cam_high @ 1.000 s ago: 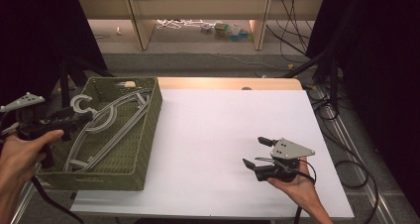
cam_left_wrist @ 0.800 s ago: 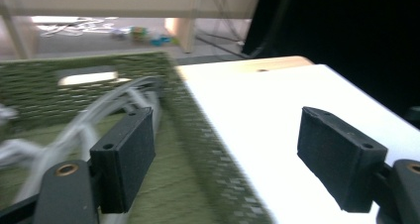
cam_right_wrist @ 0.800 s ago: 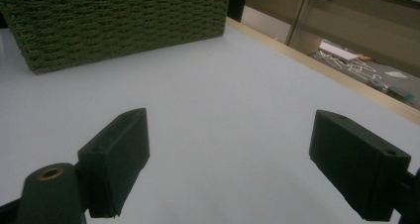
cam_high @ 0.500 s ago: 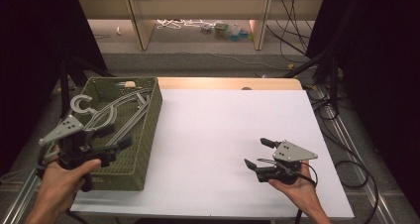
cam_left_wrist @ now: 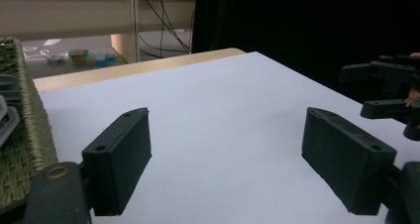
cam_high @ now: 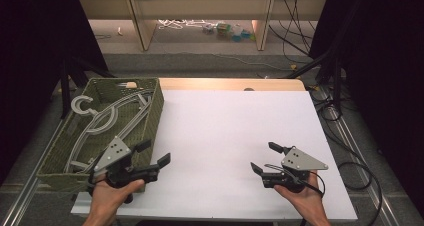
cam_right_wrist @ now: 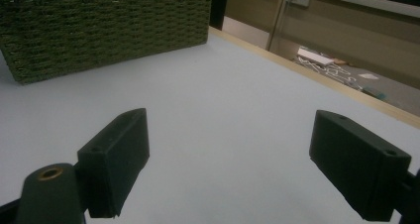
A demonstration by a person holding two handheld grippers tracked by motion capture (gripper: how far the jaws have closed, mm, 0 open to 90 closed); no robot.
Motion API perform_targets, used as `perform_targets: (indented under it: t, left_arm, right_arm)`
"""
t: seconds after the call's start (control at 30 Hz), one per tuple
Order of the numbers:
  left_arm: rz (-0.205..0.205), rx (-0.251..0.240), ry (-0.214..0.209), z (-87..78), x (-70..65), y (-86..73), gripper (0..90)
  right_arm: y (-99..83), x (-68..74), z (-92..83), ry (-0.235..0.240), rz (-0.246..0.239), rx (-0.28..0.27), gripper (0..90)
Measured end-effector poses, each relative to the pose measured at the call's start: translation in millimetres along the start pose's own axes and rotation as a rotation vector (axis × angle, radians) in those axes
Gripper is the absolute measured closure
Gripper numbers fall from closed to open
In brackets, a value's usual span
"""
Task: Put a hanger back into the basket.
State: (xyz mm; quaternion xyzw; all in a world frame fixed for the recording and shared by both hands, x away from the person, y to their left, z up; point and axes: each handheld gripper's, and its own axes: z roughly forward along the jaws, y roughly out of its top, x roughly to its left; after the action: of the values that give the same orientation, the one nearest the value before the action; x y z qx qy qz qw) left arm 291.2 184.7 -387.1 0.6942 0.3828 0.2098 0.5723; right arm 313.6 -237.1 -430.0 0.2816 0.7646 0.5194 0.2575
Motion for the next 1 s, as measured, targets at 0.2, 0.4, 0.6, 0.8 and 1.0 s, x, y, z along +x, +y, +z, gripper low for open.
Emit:
perform_targets:
  t: [0.2,0.4,0.6,0.8,1.0]
  left_arm:
    - [-0.008,-0.044,-0.035,13.1,-12.9,-25.5,18.8]
    - [0.041,-0.026,-0.029,18.6,-16.9,-39.2,17.9]
    - [0.089,-0.07,-0.015,18.1,-17.8,-49.8,17.8]
    - [0.087,-0.08,-0.023,17.6,-15.3,-51.3,17.4]
    - [0.099,-0.063,-0.008,16.1,-11.3,-52.7,17.4]
  right_arm:
    - [-6.2,1.5,-1.3,-0.006,0.013,0.005,16.5]
    - [-11.8,7.3,-6.0,-0.025,-0.002,-0.017,16.4]
    - [-20.1,14.1,-13.6,-0.03,0.014,-0.027,16.4]
    - [-23.3,14.7,-14.5,-0.028,0.009,-0.047,16.3]
    - [-23.2,14.5,-15.8,-0.04,0.034,-0.059,16.4]
